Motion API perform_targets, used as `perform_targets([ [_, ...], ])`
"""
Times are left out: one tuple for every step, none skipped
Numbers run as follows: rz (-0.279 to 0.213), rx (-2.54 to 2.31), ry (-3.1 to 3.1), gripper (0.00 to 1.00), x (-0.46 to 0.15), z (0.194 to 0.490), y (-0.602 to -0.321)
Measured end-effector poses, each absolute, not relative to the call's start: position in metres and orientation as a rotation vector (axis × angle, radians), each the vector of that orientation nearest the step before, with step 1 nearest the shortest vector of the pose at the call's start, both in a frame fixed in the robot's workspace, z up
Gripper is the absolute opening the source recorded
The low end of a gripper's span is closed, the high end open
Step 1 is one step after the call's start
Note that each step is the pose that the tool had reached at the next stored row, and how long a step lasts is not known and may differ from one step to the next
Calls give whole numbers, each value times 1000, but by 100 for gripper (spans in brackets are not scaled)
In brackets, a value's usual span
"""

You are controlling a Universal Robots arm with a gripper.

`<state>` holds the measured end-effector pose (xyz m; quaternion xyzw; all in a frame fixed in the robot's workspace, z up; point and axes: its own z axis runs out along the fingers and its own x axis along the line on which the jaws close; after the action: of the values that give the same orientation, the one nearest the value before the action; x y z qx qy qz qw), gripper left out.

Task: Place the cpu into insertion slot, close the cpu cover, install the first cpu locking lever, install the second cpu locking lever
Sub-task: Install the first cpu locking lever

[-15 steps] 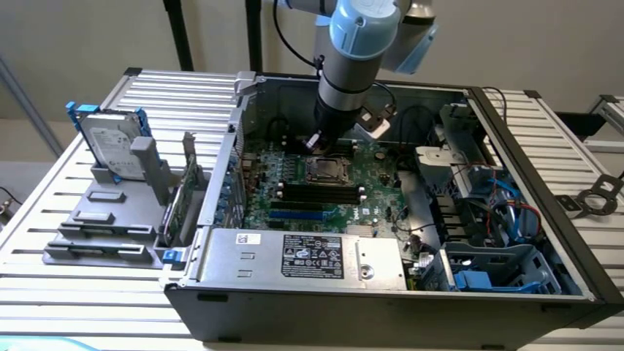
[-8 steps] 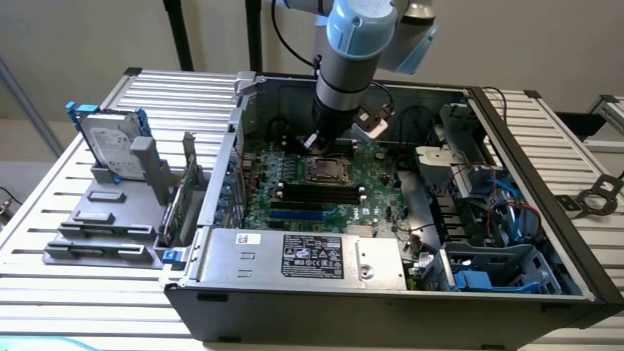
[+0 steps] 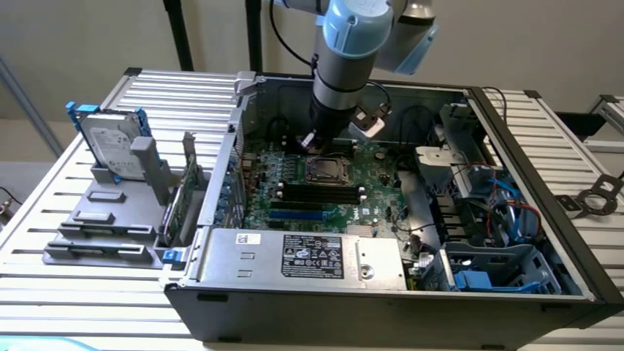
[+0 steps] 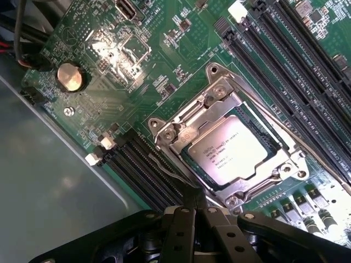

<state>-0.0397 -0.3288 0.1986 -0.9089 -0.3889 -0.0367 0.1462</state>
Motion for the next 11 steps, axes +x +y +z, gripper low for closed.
perform_targets([
  [-106, -2616, -1120, 11, -40, 198, -328],
  [-106, -2616, -1120, 11, -40, 198, -327],
  [-106, -2617, -1120, 11, -40, 198, -327],
  [-106, -2617, -1120, 11, -40, 199, -327],
  [-106, -2617, -1120, 11, -40, 199, -327],
  [-106, -2616, -1120, 11, -40, 199, -327],
  [-106, -2617, -1120, 11, -40, 199, -327],
  [-106, -2617, -1120, 11, -40, 199, -327],
  [-105, -2617, -1120, 11, -39, 199, -327],
  [-105, -2617, -1120, 11, -37, 199, -327],
  [-105, -2617, -1120, 11, -36, 199, -327],
])
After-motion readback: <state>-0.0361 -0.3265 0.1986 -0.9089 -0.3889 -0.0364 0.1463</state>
